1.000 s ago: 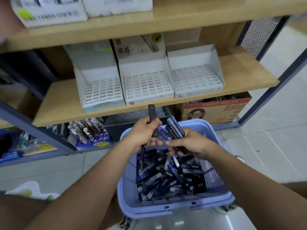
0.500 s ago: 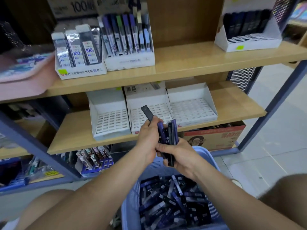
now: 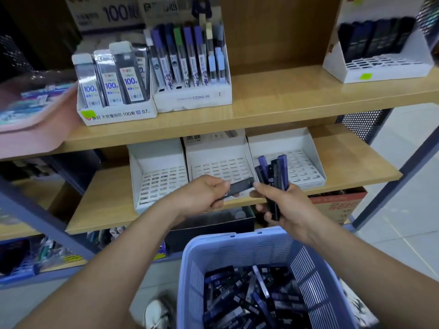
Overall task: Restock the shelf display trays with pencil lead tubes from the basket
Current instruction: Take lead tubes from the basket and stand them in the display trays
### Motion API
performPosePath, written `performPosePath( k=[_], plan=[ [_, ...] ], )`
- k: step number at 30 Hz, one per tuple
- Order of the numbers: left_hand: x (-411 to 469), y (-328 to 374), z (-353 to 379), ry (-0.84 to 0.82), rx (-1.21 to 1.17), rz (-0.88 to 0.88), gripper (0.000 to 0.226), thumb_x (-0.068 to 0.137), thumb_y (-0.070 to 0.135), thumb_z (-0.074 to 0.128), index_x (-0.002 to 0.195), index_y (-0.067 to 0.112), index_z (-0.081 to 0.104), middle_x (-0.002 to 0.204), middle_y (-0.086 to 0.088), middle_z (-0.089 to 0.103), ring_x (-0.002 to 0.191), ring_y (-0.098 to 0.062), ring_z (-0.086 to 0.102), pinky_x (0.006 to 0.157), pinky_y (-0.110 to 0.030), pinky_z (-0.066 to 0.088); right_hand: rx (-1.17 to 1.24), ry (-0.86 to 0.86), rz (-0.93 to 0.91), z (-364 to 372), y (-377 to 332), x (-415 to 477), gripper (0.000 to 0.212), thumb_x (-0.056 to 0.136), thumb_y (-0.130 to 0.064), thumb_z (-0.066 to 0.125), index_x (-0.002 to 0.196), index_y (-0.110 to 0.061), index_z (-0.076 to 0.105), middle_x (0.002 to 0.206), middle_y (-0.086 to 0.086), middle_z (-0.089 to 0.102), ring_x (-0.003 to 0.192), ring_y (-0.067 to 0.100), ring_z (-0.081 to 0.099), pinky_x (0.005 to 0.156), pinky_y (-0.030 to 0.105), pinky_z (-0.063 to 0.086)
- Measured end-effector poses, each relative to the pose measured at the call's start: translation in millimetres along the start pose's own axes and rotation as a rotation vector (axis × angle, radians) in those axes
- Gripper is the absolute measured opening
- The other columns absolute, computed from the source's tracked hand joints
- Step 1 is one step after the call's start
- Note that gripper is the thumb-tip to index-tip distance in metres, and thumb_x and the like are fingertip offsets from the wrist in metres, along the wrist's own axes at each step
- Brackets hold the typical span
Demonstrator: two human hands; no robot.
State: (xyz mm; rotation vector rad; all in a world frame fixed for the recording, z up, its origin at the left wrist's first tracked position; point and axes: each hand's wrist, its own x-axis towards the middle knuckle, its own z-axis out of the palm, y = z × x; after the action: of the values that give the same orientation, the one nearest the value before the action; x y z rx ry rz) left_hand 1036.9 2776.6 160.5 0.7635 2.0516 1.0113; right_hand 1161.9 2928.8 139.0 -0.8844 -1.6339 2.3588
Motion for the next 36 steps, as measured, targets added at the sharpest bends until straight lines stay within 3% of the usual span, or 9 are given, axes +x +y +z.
performPosePath(
  k=[4, 7, 9, 12, 16, 25, 28, 31, 36],
  plan=[
    [-3.1, -2.8, -7.5, -0.179, 0.107, -0.067, 0.033, 0.101, 0.031, 0.042, 0.073, 0.016, 0.051, 0.058, 0.006, 0.046, 0.047, -0.006, 0.032, 0.045, -0.016, 0.027, 0.021, -0.004, -0.01, -0.9, 5.7, 9.9, 0.011, 0.086, -0.005, 0.071, 0.097, -0.005, 0.069, 0.074, 0.004, 0.073, 0.061, 0.014, 0.066, 0.048, 0.02, 0.05],
    [-1.3, -9.9, -15.7, -0.141, -0.066, -0.101, 0.014, 0.098, 0.018, 0.051, 0.103, 0.015, 0.064, 0.063, 0.004, 0.051, 0.057, -0.009, 0.042, 0.055, -0.016, 0.036, 0.016, -0.04, 0.02, 2.6, 11.7, 15.3, 0.011, 0.084, -0.002, 0.072, 0.095, -0.003, 0.07, 0.076, 0.007, 0.073, 0.065, 0.016, 0.069, 0.048, 0.02, 0.051],
    [-0.6, -13.8, -20.2, -0.083, -0.176, -0.098, 0.016, 0.094, 0.008, 0.055, 0.106, 0.019, 0.059, 0.071, -0.003, 0.055, 0.07, -0.014, 0.048, 0.071, -0.023, 0.041, 0.015, -0.069, 0.031, 4.4, 15.5, 16.9, 0.014, 0.082, 0.0, 0.073, 0.094, -0.001, 0.068, 0.079, 0.01, 0.072, 0.072, 0.02, 0.071, 0.048, 0.021, 0.05],
    [-4.9, -12.8, -22.6, -0.09, -0.071, -0.052, 0.016, 0.094, 0.001, 0.053, 0.099, 0.015, 0.048, 0.071, -0.007, 0.056, 0.056, -0.012, 0.042, 0.055, -0.021, 0.036, -0.02, -0.092, 0.034, 7.2, 21.2, 16.6, 0.011, 0.082, 0.002, 0.072, 0.09, -0.003, 0.066, 0.077, 0.01, 0.07, 0.073, 0.018, 0.071, 0.048, 0.021, 0.048],
    [-6.0, -11.7, -21.4, -0.124, 0.115, -0.071, 0.012, 0.094, 0.006, 0.056, 0.098, 0.014, 0.049, 0.068, -0.006, 0.061, 0.05, -0.012, 0.042, 0.049, -0.023, 0.032, -0.022, -0.123, 0.002, 12.6, 24.5, 15.1, 0.013, 0.083, 0.0, 0.072, 0.095, -0.006, 0.068, 0.086, 0.008, 0.074, 0.075, 0.018, 0.071, 0.048, 0.02, 0.046],
    [1.4, -13.5, -16.0, 0.195, -0.27, 0.011, 0.014, 0.083, -0.004, 0.066, 0.09, 0.007, 0.064, 0.08, -0.012, 0.071, 0.067, -0.015, 0.07, 0.065, -0.021, 0.058, 0.041, -0.124, 0.038, 8.3, 31.8, 22.5, 0.015, 0.084, -0.003, 0.073, 0.097, -0.002, 0.066, 0.081, 0.008, 0.073, 0.07, 0.018, 0.071, 0.048, 0.02, 0.047],
    [6.2, -15.0, -20.3, 0.386, -0.189, 0.043, 0.013, 0.087, -0.005, 0.062, 0.087, 0.008, 0.066, 0.082, -0.011, 0.069, 0.066, -0.011, 0.069, 0.067, -0.019, 0.057, -0.125, -0.045, 0.01, 1.5, 36.6, 37.0, 0.023, 0.085, -0.011, 0.074, 0.103, -0.001, 0.065, 0.083, 0.01, 0.07, 0.06, 0.012, 0.066, 0.046, 0.022, 0.046],
    [11.6, -23.4, -22.7, 0.499, -0.03, 0.048, 0.017, 0.088, -0.003, 0.061, 0.085, 0.014, 0.065, 0.088, -0.013, 0.07, 0.069, -0.017, 0.069, 0.073, -0.026, 0.058, -0.491, 0.05, -0.148, -3.9, 41.5, 60.6, 0.021, 0.086, -0.011, 0.073, 0.104, -0.009, 0.062, 0.079, 0.006, 0.065, 0.053, 0.004, 0.061, 0.049, 0.015, 0.045],
    [18.9, -38.4, -15.0, 0.491, 0.129, 0.047, 0.021, 0.086, 0.003, 0.065, 0.083, 0.024, 0.065, 0.085, -0.005, 0.071, 0.077, -0.016, 0.07, 0.082, -0.042, 0.056, -0.98, 0.084, -0.349, 3.2, 56.6, 98.6, 0.025, 0.084, -0.019, 0.07, 0.106, -0.017, 0.057, 0.091, 0.005, 0.064, 0.087, 0.027, 0.062, 0.069, 0.027, 0.045]
  ],
)
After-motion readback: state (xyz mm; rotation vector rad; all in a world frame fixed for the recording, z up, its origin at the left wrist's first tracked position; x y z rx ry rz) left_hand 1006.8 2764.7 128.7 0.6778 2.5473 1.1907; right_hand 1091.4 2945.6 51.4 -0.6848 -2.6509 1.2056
